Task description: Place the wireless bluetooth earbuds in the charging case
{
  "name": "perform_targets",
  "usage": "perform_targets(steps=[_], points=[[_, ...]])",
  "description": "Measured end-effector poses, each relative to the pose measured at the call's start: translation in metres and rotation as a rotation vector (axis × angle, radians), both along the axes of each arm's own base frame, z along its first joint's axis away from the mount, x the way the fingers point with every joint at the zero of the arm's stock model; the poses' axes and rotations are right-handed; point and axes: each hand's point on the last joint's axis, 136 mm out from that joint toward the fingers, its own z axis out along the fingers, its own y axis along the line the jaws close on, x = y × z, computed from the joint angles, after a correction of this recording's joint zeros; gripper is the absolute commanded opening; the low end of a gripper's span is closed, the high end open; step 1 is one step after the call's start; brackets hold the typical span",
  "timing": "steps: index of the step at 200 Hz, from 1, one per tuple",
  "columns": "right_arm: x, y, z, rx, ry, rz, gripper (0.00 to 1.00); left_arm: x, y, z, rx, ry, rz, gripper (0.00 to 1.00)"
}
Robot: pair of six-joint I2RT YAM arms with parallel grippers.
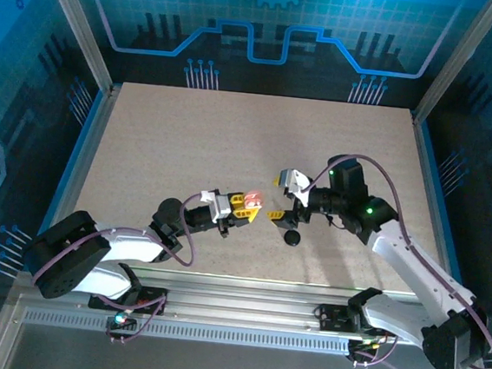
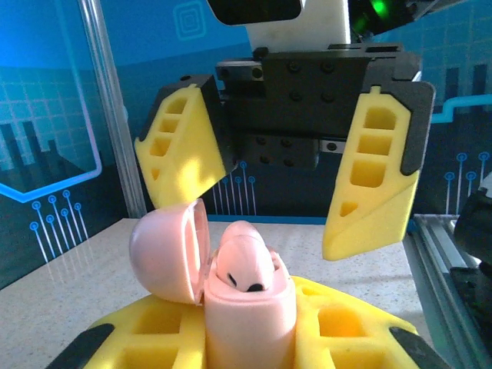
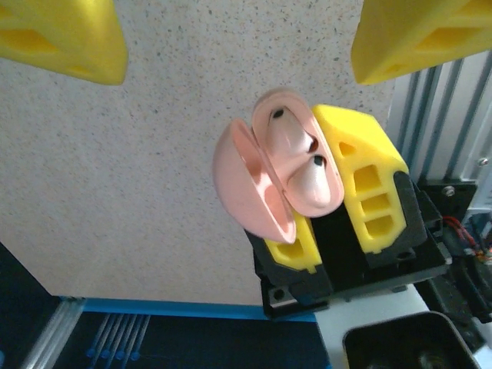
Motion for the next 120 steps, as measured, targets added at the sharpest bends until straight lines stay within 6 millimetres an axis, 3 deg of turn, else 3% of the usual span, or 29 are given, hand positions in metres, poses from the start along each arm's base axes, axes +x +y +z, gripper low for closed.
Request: perform_targets(steps=[120], points=[[-0.020,0.016,0.011,-0.016,0.049,0.236,0.56,-0.005,-0.001,0.005,-0.012,-0.009,-0.016,0.14]])
